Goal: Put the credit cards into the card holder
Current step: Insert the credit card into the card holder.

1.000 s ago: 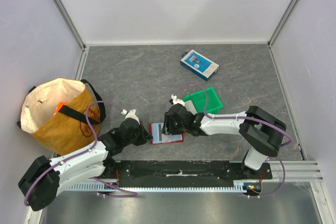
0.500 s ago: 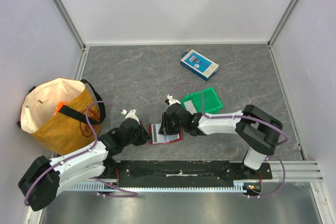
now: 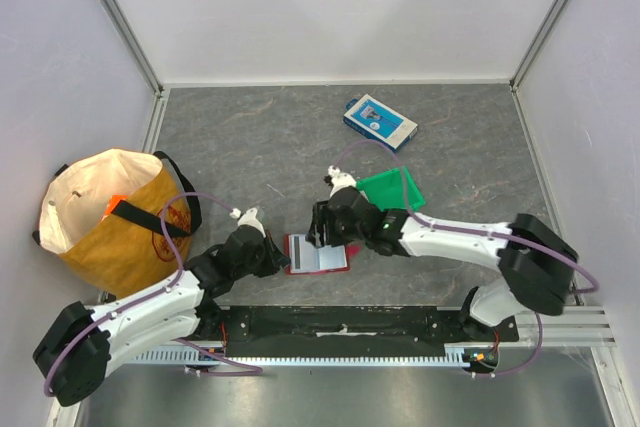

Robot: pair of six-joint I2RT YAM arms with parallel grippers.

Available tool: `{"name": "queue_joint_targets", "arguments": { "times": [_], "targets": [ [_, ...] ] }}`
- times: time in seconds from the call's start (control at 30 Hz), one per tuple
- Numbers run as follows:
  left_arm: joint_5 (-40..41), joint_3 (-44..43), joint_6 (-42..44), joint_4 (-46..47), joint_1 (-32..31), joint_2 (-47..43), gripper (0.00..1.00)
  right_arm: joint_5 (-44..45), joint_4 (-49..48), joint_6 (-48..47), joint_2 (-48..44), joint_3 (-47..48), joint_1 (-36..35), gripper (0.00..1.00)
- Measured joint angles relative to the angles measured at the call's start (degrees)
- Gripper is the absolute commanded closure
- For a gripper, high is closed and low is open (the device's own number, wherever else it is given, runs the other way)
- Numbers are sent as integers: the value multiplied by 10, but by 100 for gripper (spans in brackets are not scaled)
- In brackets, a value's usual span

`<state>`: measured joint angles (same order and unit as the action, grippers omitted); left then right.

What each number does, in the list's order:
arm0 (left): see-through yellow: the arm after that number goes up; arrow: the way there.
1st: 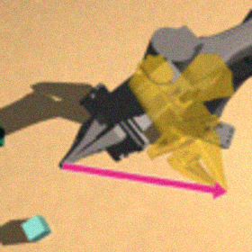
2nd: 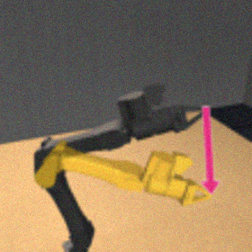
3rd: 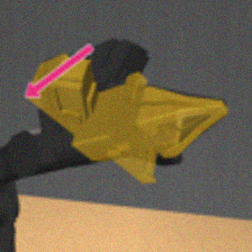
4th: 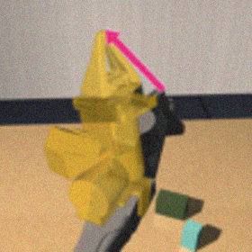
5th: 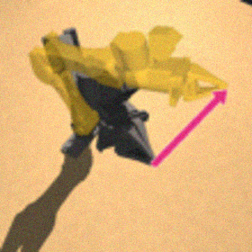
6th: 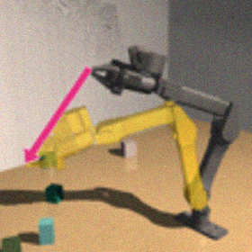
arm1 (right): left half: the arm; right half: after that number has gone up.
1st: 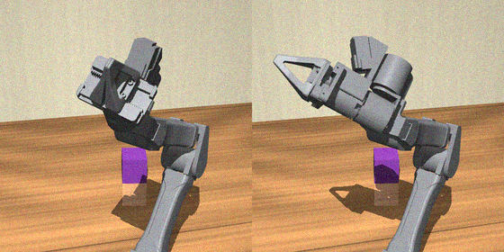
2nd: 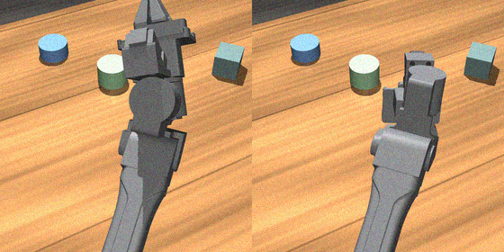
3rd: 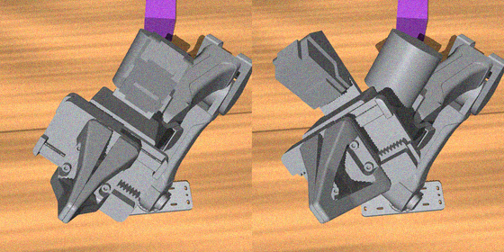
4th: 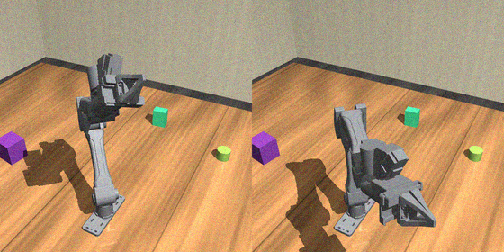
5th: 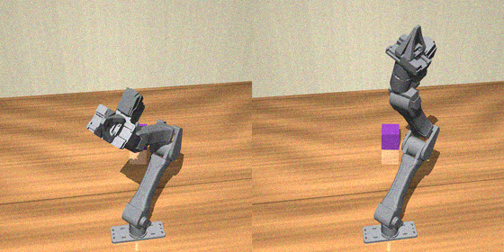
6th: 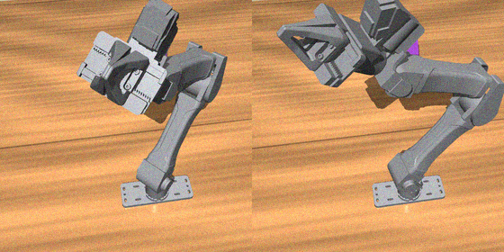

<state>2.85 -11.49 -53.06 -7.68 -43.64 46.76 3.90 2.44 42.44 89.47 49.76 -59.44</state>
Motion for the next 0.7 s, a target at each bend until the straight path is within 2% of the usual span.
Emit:
{"name": "queue_joint_targets", "arguments": {
  "times": [0.33,0.7],
  "targets": [
    [0,-7,1,-13,0,-10,98,62,101,-57,-163,-6,122,27],
    [-1,-21,11,-26,0,-14,98,53,155,-118,-155,-3,190,20]
  ]
}}
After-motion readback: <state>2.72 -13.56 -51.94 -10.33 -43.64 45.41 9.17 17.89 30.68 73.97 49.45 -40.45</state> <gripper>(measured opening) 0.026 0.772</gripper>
